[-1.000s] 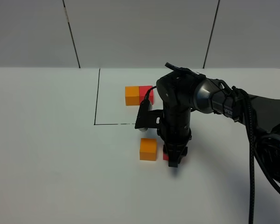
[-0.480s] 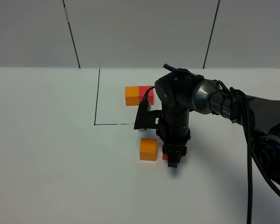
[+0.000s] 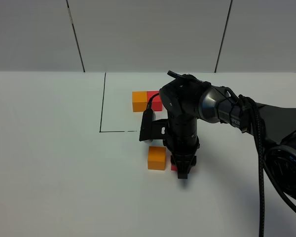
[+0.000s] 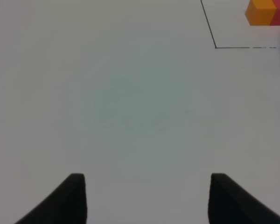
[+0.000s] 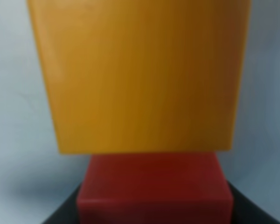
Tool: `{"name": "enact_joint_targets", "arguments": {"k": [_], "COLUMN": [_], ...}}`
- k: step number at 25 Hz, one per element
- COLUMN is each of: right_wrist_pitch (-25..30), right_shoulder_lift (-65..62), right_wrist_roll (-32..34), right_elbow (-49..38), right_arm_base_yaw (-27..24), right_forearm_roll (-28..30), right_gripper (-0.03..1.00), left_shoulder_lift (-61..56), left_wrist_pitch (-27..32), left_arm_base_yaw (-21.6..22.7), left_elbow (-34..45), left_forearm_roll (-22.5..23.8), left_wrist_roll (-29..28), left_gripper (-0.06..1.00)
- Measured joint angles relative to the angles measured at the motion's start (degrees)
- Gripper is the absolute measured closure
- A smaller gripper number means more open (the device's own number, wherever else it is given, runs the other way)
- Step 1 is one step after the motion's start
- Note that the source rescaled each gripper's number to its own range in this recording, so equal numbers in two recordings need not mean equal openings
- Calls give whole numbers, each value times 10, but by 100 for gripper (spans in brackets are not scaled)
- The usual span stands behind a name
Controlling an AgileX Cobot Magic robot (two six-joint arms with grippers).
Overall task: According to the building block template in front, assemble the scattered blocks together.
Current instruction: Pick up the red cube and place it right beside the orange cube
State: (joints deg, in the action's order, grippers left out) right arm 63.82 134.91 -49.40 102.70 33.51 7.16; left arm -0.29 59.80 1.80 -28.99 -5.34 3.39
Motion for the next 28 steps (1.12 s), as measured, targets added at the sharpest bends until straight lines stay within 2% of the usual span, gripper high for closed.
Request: {"name": "enact_joint_targets", "arguments": {"k": [28], "right_wrist_pitch": [-5], "right_shoulder_lift": [2], "right_wrist_roll": [-1], "right_elbow": [1], "right_arm_base_yaw": [6], "right_forearm_roll": [0], "right_gripper": [96], "left_shoulder_lift": [0], "left_wrist_pitch": [0], "left_arm_base_yaw": [0], "left_elbow": [0], "left_forearm_roll": [0], "left_wrist_roll": [0], "left_gripper": [71]}}
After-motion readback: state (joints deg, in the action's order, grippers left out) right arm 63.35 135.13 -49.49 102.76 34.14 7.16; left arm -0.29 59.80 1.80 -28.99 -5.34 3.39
